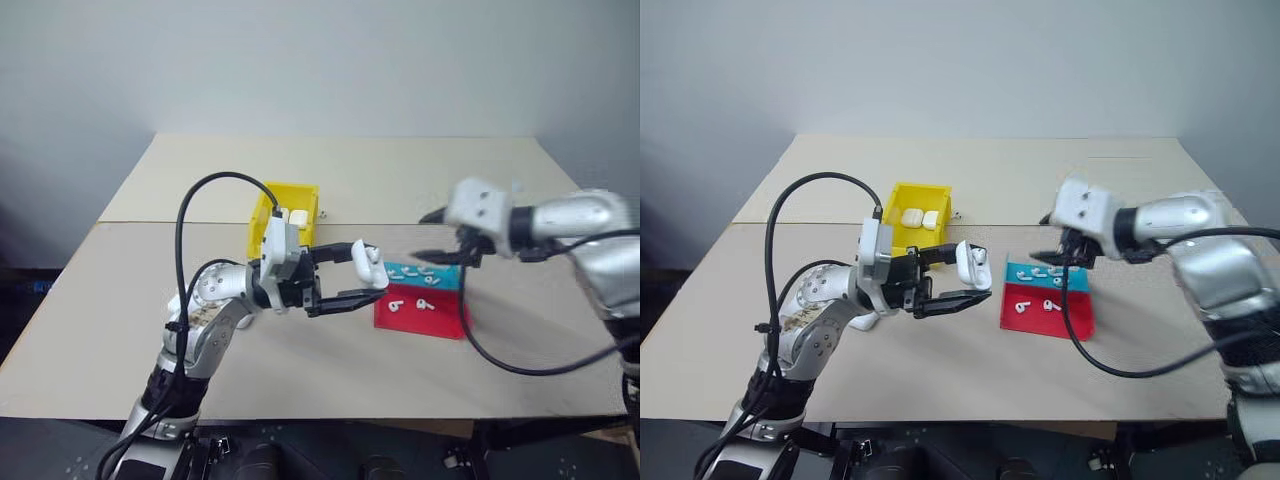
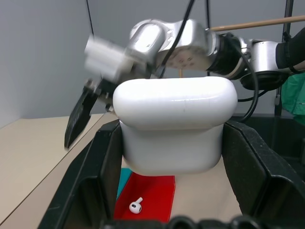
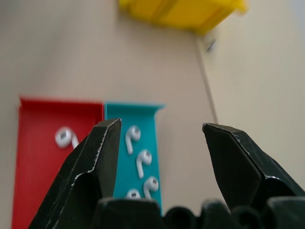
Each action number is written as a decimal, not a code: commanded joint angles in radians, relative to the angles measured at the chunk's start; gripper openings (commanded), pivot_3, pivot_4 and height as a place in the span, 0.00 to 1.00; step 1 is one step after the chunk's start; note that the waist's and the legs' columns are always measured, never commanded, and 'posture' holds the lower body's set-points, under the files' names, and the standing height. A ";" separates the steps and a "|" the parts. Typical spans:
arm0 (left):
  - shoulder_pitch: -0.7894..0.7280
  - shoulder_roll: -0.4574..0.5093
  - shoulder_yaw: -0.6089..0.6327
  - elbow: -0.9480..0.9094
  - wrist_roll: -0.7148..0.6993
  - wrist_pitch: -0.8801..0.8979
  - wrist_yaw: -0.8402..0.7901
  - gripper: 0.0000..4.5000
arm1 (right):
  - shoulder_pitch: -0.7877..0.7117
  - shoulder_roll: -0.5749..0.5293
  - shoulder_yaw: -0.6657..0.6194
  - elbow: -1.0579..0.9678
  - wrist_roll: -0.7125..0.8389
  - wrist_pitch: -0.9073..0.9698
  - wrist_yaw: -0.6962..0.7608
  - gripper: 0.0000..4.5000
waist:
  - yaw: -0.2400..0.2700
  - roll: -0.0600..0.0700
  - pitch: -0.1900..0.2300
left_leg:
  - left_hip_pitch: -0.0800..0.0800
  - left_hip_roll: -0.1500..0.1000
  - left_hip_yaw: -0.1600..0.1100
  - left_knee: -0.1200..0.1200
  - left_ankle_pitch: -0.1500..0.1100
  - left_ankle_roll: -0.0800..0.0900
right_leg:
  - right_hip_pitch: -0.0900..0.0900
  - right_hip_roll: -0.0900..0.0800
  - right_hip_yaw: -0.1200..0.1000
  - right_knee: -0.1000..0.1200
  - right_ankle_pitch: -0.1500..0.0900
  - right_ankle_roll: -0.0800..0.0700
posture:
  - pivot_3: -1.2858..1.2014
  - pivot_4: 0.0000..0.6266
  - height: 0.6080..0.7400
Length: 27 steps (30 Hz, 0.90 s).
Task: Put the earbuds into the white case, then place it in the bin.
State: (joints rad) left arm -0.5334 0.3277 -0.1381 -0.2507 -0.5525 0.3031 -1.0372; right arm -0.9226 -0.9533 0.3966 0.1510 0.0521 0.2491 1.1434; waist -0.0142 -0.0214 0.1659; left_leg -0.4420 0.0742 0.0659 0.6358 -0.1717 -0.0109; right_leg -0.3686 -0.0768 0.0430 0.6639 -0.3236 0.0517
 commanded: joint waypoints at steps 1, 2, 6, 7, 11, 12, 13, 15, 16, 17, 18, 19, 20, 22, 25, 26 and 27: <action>-0.003 -0.010 0.006 -0.039 -0.009 -0.025 0.011 0.62 | -0.141 0.057 0.081 0.226 -0.166 -0.144 0.067 0.72 | -0.002 0.000 0.000 | 0.000 0.000 0.000 0.000 0.000 0.000 | 0.000 0.000 0.000 0.000 0.000 0.000 | 0.52 0.24 1.00; -0.001 -0.012 0.006 -0.040 -0.008 -0.026 0.013 0.62 | -0.171 0.077 0.100 0.291 -0.194 -0.175 0.085 0.72 | 0.000 0.000 0.000 | 0.000 0.000 0.000 -0.001 0.000 0.000 | -0.001 0.000 0.000 0.000 0.000 0.000 | 0.52 0.24 1.00; 0.015 -0.010 0.008 -0.052 -0.008 -0.026 0.019 0.62 | -0.269 0.148 0.153 0.534 -0.291 -0.320 0.143 0.72 | 0.004 0.000 0.000 | -0.001 0.000 0.001 -0.002 0.001 -0.001 | -0.001 0.000 0.000 -0.001 0.000 0.000 | 0.52 0.24 1.00; 0.019 -0.009 0.007 -0.055 -0.008 -0.026 0.021 0.62 | -0.287 0.165 0.158 0.584 -0.307 -0.348 0.154 0.72 | 0.003 0.000 0.000 | -0.001 0.000 0.001 -0.002 0.001 -0.001 | -0.001 0.000 0.000 -0.002 0.000 0.000 | 0.52 0.24 1.00; 0.030 -0.008 0.008 -0.071 -0.009 -0.023 0.034 0.62 | -0.349 0.225 0.170 0.761 -0.363 -0.455 0.168 0.58 | 0.002 0.001 0.000 | -0.001 0.000 0.001 -0.002 0.001 -0.001 | -0.001 0.000 0.000 -0.001 0.000 0.000 | 0.52 0.24 1.00; 0.033 -0.006 0.010 -0.075 -0.009 -0.022 0.038 0.62 | -0.365 0.242 0.165 0.801 -0.375 -0.462 0.157 0.52 | 0.002 0.001 0.001 | -0.001 0.000 0.001 -0.002 0.001 -0.002 | -0.001 0.000 0.000 -0.001 0.000 0.000 | 0.52 0.24 1.00; 0.034 -0.006 0.010 -0.077 -0.010 -0.021 0.040 0.62 | -0.378 0.255 0.160 0.832 -0.384 -0.469 0.150 0.52 | 0.002 0.001 0.001 | -0.001 0.000 0.001 -0.002 0.001 -0.002 | -0.001 0.000 0.000 -0.001 0.000 0.000 | 0.52 0.24 1.00; 0.038 -0.002 0.012 -0.082 -0.009 -0.020 0.045 0.62 | -0.395 0.272 0.162 0.883 -0.412 -0.495 0.133 0.52 | 0.001 0.001 0.001 | 0.000 0.000 0.001 -0.002 0.002 -0.002 | -0.001 0.000 0.000 0.000 0.000 0.000 | 0.52 0.24 1.00; 0.040 0.000 0.012 -0.085 -0.009 -0.020 0.047 0.62 | -0.400 0.278 0.165 0.904 -0.427 -0.509 0.124 0.52 | 0.001 0.001 0.001 | 0.000 0.000 0.001 -0.002 0.002 -0.003 | -0.001 0.000 0.000 0.000 0.000 0.000 | 0.52 0.24 1.00; 0.041 0.002 0.013 -0.088 -0.009 -0.019 0.049 0.62 | -0.403 0.284 0.167 0.924 -0.438 -0.519 0.125 0.52 | 0.001 0.001 0.001 | 0.000 0.000 0.001 -0.002 0.002 -0.003 | -0.001 0.000 0.000 0.000 0.000 0.000 | 0.52 0.24 1.00; 0.042 0.003 0.013 -0.091 -0.010 -0.017 0.052 0.62 | -0.405 0.289 0.165 0.939 -0.443 -0.525 0.127 0.52 | 0.001 0.001 0.001 | 0.000 0.000 0.001 -0.002 0.002 -0.003 | -0.001 0.000 0.000 0.000 0.000 0.000 | 0.52 0.24 1.00; 0.042 0.004 0.013 -0.094 -0.011 -0.015 0.055 0.62 | -0.407 0.295 0.162 0.952 -0.448 -0.530 0.126 0.52 | 0.001 0.001 0.001 | 0.000 0.000 0.001 -0.002 0.002 -0.003 | -0.001 0.000 0.000 0.000 0.000 0.000 | 0.52 0.24 1.00; 0.043 0.005 0.013 -0.097 -0.012 -0.015 0.057 0.62 | -0.407 0.301 0.160 0.965 -0.455 -0.532 0.120 0.52 | 0.001 0.001 0.001 | 0.000 0.000 0.001 -0.002 0.002 -0.003 | -0.001 0.000 0.000 0.000 0.000 0.000 | 0.52 0.24 1.00; 0.045 0.007 0.012 -0.101 -0.012 -0.014 0.061 0.62 | -0.406 0.309 0.159 0.984 -0.470 -0.537 0.102 0.52 | 0.001 0.001 0.001 | 0.000 0.000 0.001 -0.002 0.002 -0.003 | -0.001 0.000 0.000 0.000 0.000 0.000 | 0.52 0.24 1.00; 0.053 0.011 0.008 -0.115 -0.013 -0.012 0.066 0.62 | -0.399 0.325 0.151 1.009 -0.480 -0.534 0.085 0.52 | 0.001 0.001 0.001 | 0.000 0.000 0.001 -0.002 0.002 -0.004 | -0.001 0.000 0.000 0.000 0.000 0.000 | 0.52 0.24 1.00; 0.054 0.012 0.008 -0.118 -0.014 -0.011 0.069 0.62 | -0.398 0.331 0.147 1.016 -0.480 -0.528 0.079 0.52 | 0.001 0.001 0.001 | 0.000 0.000 0.001 -0.002 0.002 -0.004 | -0.001 0.000 0.000 0.000 0.000 0.000 | 0.52 0.24 1.00; 0.056 0.014 0.008 -0.122 -0.015 -0.010 0.070 0.62 | -0.397 0.335 0.144 1.021 -0.480 -0.524 0.075 0.52 | 0.001 0.001 0.001 | 0.000 0.000 0.001 -0.002 0.003 -0.004 | -0.001 0.000 0.000 0.000 0.000 0.000 | 0.52 0.24 1.00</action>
State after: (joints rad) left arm -0.4732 0.3422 -0.1375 -0.3302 -0.5518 0.3031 -0.9720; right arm -1.2992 -0.6176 0.5688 1.1705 -0.4254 -0.2741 1.2295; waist -0.0134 -0.0202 0.1665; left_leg -0.4423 0.0747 0.0672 0.6339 -0.1690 -0.0153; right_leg -0.3697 -0.0771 0.0428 0.6642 -0.3236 0.0516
